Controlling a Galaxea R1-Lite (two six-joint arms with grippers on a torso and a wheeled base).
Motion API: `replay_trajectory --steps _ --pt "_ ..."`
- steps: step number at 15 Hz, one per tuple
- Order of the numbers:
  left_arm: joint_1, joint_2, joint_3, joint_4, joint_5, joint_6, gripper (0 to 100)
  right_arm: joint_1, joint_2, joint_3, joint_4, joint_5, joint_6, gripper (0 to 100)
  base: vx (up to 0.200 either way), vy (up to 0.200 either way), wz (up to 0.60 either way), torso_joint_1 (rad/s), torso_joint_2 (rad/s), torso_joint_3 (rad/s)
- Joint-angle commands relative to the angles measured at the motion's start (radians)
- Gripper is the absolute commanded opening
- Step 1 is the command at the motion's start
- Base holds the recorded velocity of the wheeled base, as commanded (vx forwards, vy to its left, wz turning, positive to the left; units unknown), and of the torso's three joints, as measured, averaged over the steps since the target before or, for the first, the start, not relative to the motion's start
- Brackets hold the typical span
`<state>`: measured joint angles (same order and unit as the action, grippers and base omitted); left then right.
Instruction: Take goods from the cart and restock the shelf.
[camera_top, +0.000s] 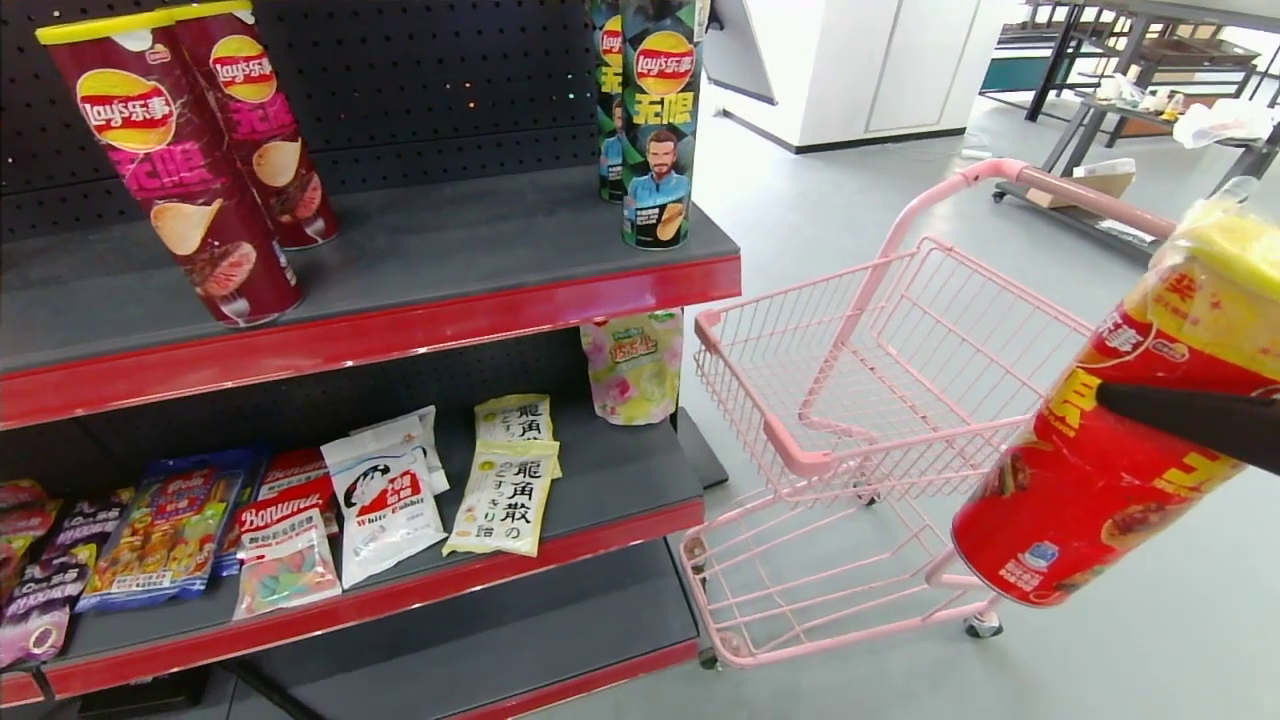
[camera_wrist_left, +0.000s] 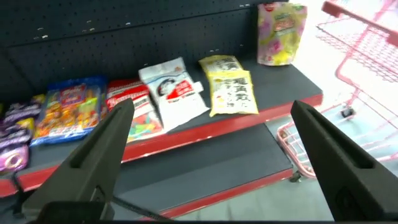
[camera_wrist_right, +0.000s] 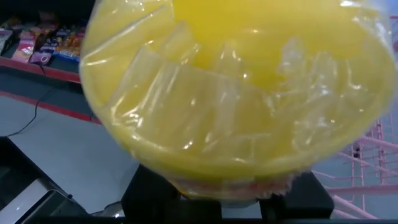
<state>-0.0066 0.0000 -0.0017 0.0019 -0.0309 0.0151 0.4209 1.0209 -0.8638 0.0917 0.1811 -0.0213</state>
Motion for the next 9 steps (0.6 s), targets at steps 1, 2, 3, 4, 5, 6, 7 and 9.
replay_trajectory --steps 1,2,3,4,5,6,7,9 --pt "0.0 0.0 0.0 0.0 0.0 -0.001 100 0.001 0.018 -0.001 -0.012 0.001 0.0 0 0.0 0.0 0.6 0.002 0.01 0.002" --pt "-0.001 0.0 0.0 0.0 0.0 -0.001 100 0.001 0.019 0.0 -0.024 0.001 0.0 0 0.0 0.0 0.6 0.007 0.0 -0.002" --pt "0.0 0.0 0.0 0.0 0.0 -0.001 100 0.001 0.028 0.005 -0.049 0.001 0.0 0 0.0 0.0 0.6 -0.002 0.0 0.007" --pt "-0.001 0.0 0.0 0.0 0.0 -0.001 100 0.001 0.031 0.006 -0.053 0.001 0.0 0 0.0 0.0 0.6 0.017 0.0 -0.007" --pt "0.0 0.0 0.0 0.0 0.0 -0.001 100 0.003 0.033 0.008 -0.055 0.003 -0.002 0 0.0 0.0 0.6 0.002 0.0 -0.002" --pt "0.0 0.0 0.0 0.0 0.0 -0.001 100 0.003 0.033 0.008 -0.055 0.003 -0.002 0 0.0 0.0 0.0 0.0 0.0 0.0" --pt "0.0 0.0 0.0 0.0 0.0 -0.003 100 0.003 0.036 0.011 -0.055 0.005 -0.014 0 0.0 0.0 0.0 0.0 0.0 0.0" --pt "0.0 0.0 0.0 0.0 0.0 -0.003 100 0.007 0.041 0.011 -0.056 0.005 -0.016 0 0.0 0.0 0.0 0.0 0.0 0.0"
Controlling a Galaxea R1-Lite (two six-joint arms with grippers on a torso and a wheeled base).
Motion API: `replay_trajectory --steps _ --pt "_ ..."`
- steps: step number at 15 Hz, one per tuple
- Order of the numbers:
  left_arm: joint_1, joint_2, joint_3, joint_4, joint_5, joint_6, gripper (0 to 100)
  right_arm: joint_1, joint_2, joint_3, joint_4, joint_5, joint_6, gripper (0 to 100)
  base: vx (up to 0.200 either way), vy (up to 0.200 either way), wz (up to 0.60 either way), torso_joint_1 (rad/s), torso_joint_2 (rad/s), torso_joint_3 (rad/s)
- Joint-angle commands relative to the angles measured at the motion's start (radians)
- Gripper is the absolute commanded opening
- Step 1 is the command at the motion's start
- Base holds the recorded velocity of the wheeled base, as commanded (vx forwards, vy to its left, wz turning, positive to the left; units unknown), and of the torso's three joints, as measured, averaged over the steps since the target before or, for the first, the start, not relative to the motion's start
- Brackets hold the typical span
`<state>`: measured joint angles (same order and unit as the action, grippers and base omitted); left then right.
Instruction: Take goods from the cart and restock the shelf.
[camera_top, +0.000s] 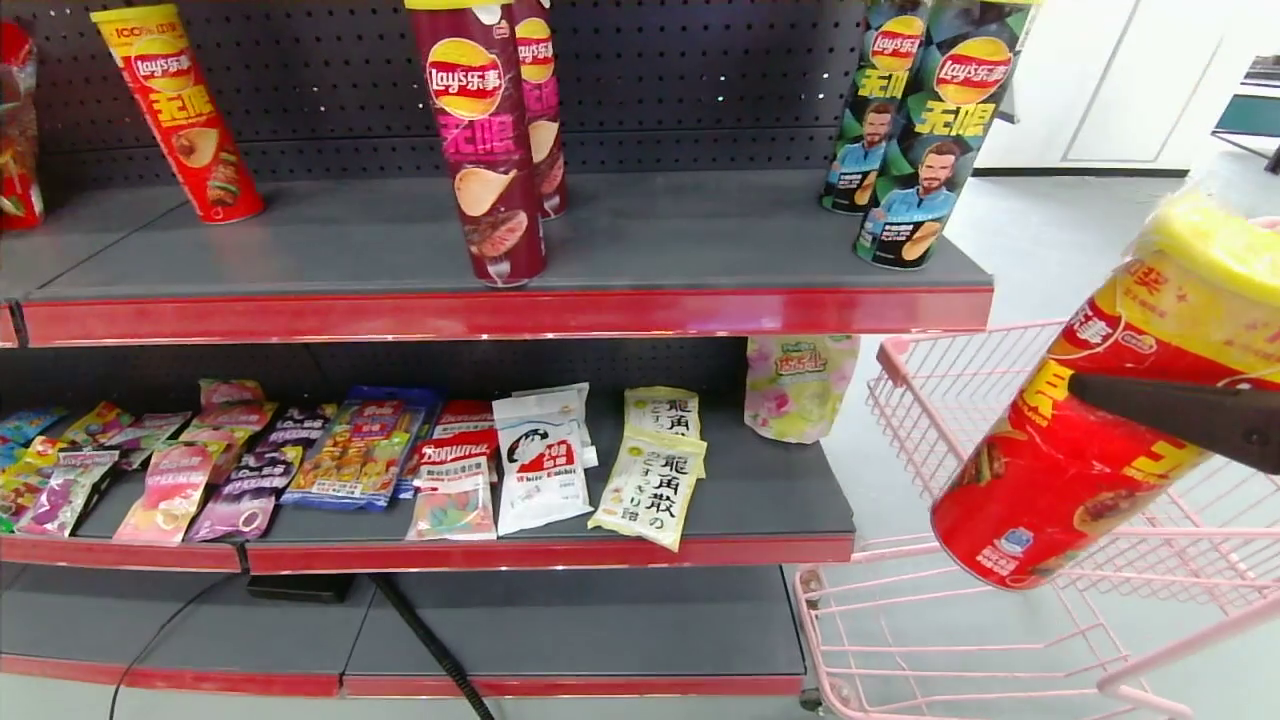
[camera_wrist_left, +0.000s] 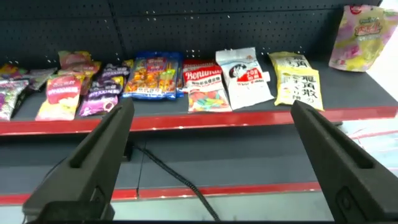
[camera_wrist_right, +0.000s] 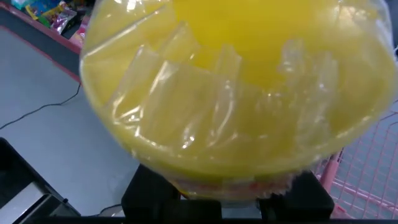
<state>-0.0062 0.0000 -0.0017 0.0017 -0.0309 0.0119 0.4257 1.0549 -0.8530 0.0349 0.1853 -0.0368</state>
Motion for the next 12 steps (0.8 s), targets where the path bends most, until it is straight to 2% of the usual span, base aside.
replay_trajectory --steps 1,6,12 --pt "-0.001 0.0 0.0 0.0 0.0 0.0 100 0.002 0.008 0.0 0.0 0.0 0.0 0 0.0 0.0 0.0 0.0 0.0 0.0" --pt "0.0 0.0 0.0 0.0 0.0 0.0 100 0.002 0.011 0.009 0.0 -0.001 -0.026 0 0.0 0.0 0.0 0.014 -0.05 -0.035" --pt "0.0 0.0 0.0 0.0 0.0 0.002 100 0.004 0.02 0.014 0.0 0.002 -0.026 0 0.0 0.0 0.0 0.159 -0.49 -0.329"
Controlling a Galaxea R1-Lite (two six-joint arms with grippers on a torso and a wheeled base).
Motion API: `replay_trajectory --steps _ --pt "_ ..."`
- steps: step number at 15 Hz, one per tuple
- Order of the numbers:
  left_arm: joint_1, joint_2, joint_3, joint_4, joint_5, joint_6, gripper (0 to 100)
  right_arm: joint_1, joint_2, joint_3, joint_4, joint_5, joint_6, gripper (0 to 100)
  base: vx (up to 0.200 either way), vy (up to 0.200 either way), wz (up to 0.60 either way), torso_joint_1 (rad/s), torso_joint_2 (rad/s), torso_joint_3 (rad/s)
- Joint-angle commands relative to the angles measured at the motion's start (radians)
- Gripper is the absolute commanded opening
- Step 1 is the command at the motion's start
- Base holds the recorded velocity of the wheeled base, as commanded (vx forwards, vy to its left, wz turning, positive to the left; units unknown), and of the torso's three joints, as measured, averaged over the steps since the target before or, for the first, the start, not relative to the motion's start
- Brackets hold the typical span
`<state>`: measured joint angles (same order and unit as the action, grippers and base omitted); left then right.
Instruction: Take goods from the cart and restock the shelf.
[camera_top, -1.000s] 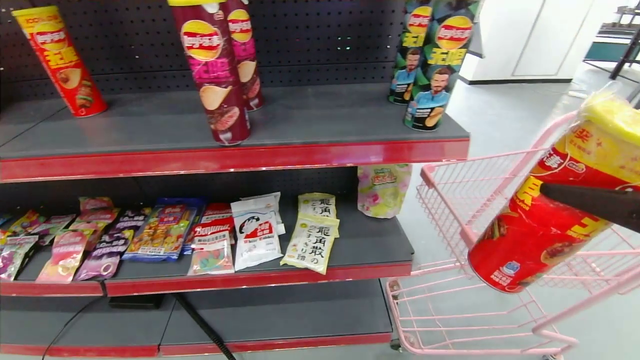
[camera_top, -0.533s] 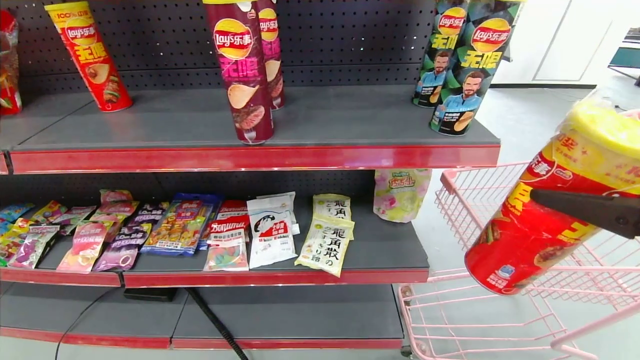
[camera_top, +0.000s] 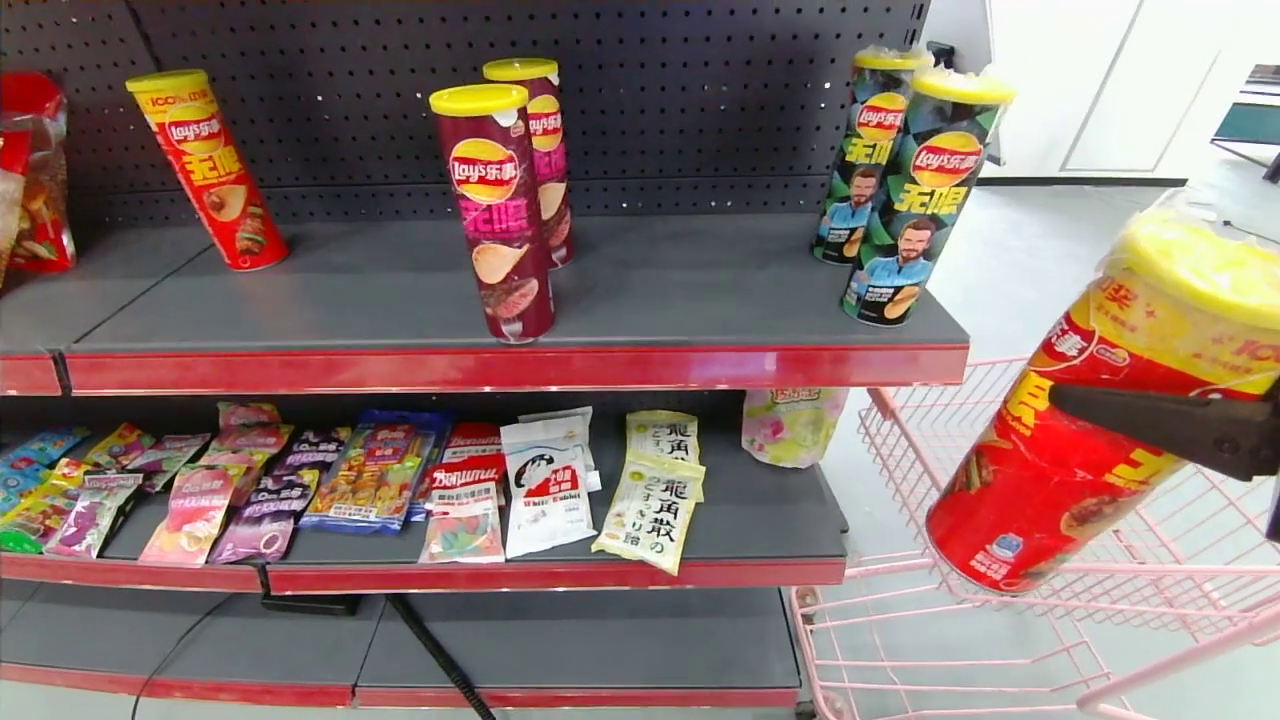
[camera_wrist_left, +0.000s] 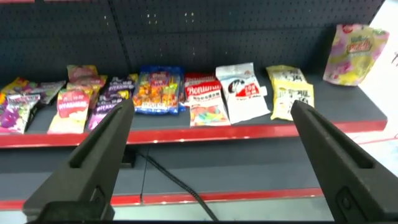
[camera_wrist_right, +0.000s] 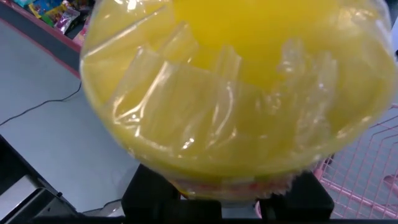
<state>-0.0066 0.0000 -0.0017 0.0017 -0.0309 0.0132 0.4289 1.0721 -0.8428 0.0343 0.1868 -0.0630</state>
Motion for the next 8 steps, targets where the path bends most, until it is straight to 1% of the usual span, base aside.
replay_trajectory --steps 1,5,7,8 --pt "0.0 0.0 0.0 0.0 0.0 0.001 100 0.001 0.003 0.01 -0.001 0.0 0.0 0 0.0 0.0 0.0 0.198 -0.57 -0.373" --pt "0.0 0.0 0.0 0.0 0.0 0.005 100 -0.002 0.003 0.014 -0.001 0.013 0.002 0 0.0 0.0 0.0 0.232 -0.58 -0.363" --pt "0.0 0.0 0.0 0.0 0.0 0.007 100 -0.006 0.002 0.033 -0.001 0.011 0.0 0 0.0 0.0 0.0 0.139 -0.37 -0.215" --pt "0.0 0.0 0.0 0.0 0.0 0.007 100 -0.006 -0.008 0.053 -0.01 0.01 -0.001 0 0.0 0.0 0.0 0.032 -0.08 -0.056"
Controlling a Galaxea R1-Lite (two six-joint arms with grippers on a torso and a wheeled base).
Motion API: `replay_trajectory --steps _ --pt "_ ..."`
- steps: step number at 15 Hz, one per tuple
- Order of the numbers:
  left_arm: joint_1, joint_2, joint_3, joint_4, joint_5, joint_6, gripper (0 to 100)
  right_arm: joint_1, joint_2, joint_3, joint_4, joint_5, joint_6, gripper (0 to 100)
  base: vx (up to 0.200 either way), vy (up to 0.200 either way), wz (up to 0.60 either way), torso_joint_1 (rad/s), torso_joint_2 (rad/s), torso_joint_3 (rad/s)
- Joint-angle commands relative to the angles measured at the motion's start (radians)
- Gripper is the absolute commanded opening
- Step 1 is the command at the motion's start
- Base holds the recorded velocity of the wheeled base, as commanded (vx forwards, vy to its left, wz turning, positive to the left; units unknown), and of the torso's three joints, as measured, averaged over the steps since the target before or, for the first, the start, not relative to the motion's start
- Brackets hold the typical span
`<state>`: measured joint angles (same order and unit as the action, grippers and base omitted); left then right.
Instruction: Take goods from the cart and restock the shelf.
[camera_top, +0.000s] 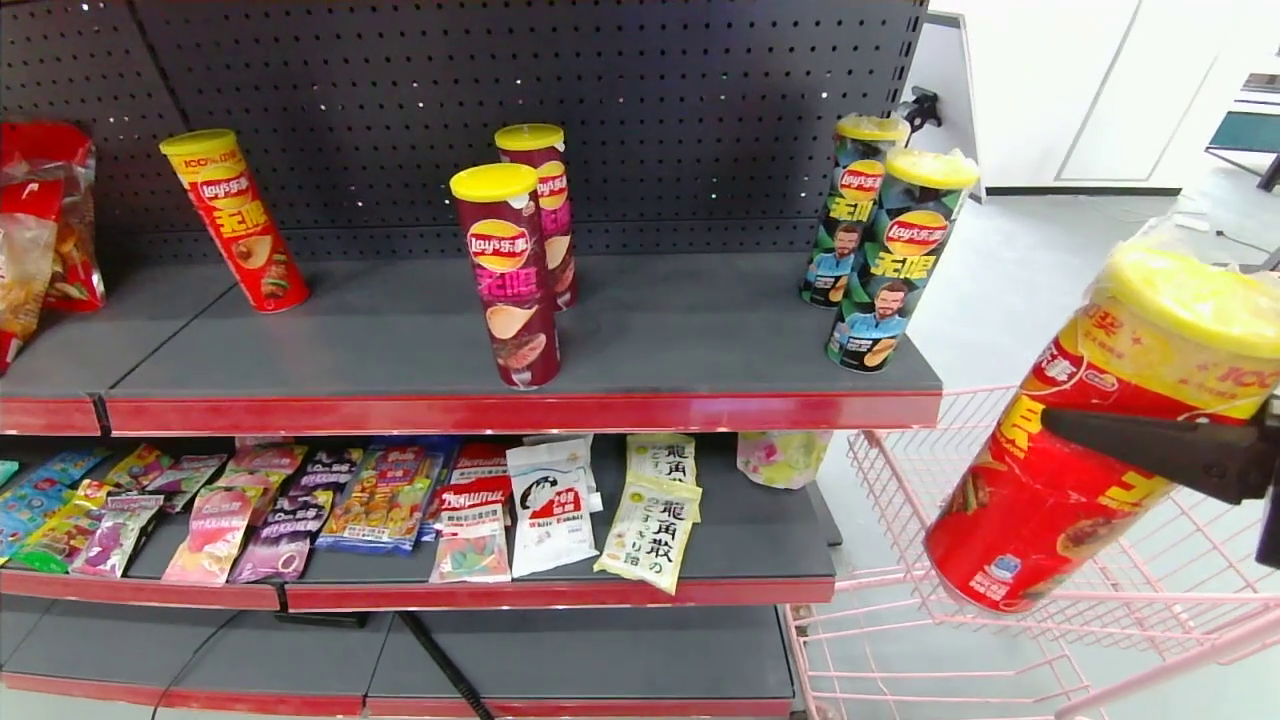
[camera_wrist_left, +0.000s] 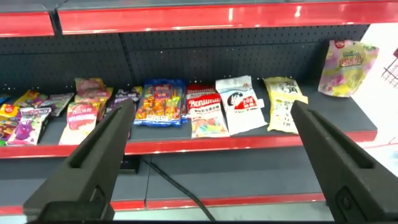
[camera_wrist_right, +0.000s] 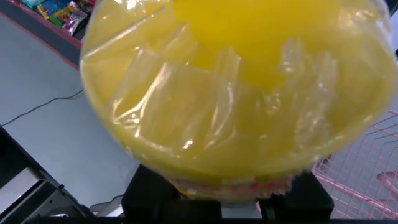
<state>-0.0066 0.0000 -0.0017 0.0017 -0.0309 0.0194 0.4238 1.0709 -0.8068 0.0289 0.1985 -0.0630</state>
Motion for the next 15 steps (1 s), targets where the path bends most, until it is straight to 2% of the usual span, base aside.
replay_trajectory --steps 1,4,13,14,15 --pt "0.0 0.0 0.0 0.0 0.0 0.002 100 -0.002 -0.011 0.035 -0.018 -0.005 -0.001 0 0.0 0.2 0.0 0.022 -0.04 -0.027" --pt "0.0 0.0 0.0 0.0 0.0 0.001 100 -0.004 -0.023 0.1 -0.123 -0.004 -0.001 0 0.0 0.2 0.0 0.007 -0.01 -0.012" --pt "0.0 0.0 0.0 0.0 0.0 0.001 100 0.007 -0.019 0.104 -0.133 0.013 0.002 0 0.0 0.2 0.0 0.006 0.0 0.0" --pt "0.0 0.0 0.0 0.0 0.0 0.001 100 0.007 -0.022 0.106 -0.132 0.027 0.002 0 0.0 0.2 0.0 -0.002 0.0 0.002" --pt "0.0 0.0 0.0 0.0 0.0 0.001 100 0.006 -0.022 0.106 -0.133 0.09 -0.001 0 0.0 0.2 0.0 -0.002 0.0 -0.002"
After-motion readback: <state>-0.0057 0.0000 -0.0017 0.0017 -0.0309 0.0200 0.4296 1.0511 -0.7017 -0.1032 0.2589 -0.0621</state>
